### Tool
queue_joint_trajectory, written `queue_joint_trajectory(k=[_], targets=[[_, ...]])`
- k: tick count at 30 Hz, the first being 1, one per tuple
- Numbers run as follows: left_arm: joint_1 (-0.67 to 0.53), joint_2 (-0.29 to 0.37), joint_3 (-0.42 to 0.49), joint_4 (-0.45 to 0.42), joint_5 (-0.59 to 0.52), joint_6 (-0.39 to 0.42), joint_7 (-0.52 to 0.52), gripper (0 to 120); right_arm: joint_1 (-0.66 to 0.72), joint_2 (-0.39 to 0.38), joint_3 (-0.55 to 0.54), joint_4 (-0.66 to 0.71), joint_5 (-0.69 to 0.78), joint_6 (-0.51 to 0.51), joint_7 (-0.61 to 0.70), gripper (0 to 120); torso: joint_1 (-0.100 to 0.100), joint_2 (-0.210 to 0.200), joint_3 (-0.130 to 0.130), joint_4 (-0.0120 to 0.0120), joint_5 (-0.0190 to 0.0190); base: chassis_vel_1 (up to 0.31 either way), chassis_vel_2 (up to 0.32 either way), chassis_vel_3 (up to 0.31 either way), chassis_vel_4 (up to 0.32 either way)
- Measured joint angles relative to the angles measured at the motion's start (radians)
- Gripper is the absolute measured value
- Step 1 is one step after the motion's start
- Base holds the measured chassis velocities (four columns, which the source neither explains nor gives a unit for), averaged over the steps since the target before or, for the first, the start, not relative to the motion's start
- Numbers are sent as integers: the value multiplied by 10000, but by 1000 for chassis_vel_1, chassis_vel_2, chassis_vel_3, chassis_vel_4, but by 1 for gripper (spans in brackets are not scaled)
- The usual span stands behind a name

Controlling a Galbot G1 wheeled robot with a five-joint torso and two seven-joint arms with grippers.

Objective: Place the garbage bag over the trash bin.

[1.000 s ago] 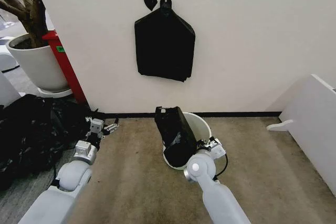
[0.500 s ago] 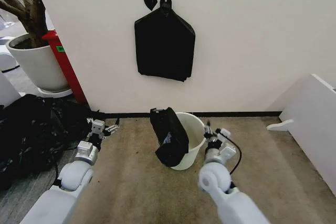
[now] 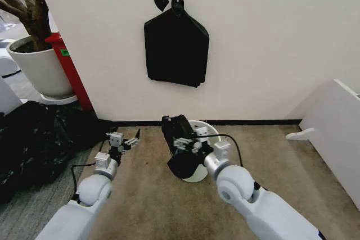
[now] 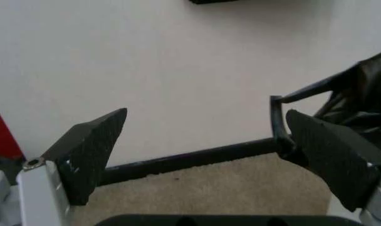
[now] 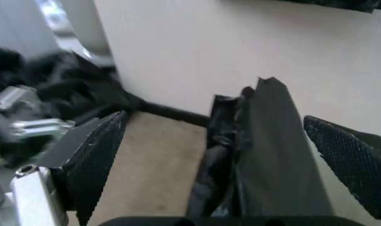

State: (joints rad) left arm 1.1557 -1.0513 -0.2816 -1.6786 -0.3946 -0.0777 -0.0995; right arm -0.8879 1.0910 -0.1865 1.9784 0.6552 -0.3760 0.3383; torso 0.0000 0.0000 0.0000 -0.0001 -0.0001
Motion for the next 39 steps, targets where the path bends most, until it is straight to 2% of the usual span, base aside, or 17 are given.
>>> queue_joint_trajectory(k=[1,2,4,7,9,13,16,19,21,25,28,31,36,39], targets=[[0,0,0,0,0,0,0,100,0,0,0,0,0,0,0,100,0,0,0,0,0,0,0,0,0],[4,-57,44,-15,14,30,0,100,389,203,-195,-294,-217,-555,473,100,0,0,0,1,0,0,0,0,0],[95,-117,63,-29,179,24,-9,100,794,456,-349,-818,-617,-847,978,98,0,0,1,2,2,0,0,0,0],[344,-184,69,-105,451,-70,-19,100,1129,729,-390,-1305,-849,-1299,1550,84,0,0,1,3,-1,0,0,0,0],[382,-189,71,-129,472,-81,-22,100,1174,754,-393,-1330,-782,-1443,1648,82,0,0,1,3,0,0,0,0,0],[431,-239,131,-195,522,-116,-37,100,1435,823,-376,-1449,-50,-2412,2119,64,0,0,0,1,1,0,0,0,0],[396,-312,203,-223,502,-114,-42,100,1530,843,-309,-1610,88,-2607,2168,55,0,0,1,2,1,0,0,0,0],[367,-524,355,-336,260,13,-44,100,1624,854,-123,-1834,237,-2727,2166,41,0,0,1,0,2,0,0,0,0],[364,-568,382,-360,193,56,-44,100,1625,854,-99,-1844,253,-2736,2165,39,0,0,1,1,2,0,0,0,0],[143,-1003,559,-545,-796,821,-53,100,1380,884,203,-1863,156,-2721,2130,20,0,0,0,1,1,0,0,0,0],[-85,-1146,599,-530,-1114,1224,-143,100,1207,915,311,-1859,-13,-2682,2084,14,0,0,0,1,2,0,0,0,0],[-672,-1395,712,-255,-1424,1905,-445,100,854,972,546,-1844,-410,-2576,1941,0,0,-1,0,0,3,0,0,0,0],[-1563,-1724,1242,203,-1476,2539,-1092,100,670,1070,944,-1879,-920,-2481,1686,0,0,-1,1,0,2,0,0,0,0],[-2109,-1898,1875,364,-1798,3222,-1540,100,617,1092,1061,-1932,-1137,-2425,1576,0,0,0,0,-2,3,0,0,0,0]])
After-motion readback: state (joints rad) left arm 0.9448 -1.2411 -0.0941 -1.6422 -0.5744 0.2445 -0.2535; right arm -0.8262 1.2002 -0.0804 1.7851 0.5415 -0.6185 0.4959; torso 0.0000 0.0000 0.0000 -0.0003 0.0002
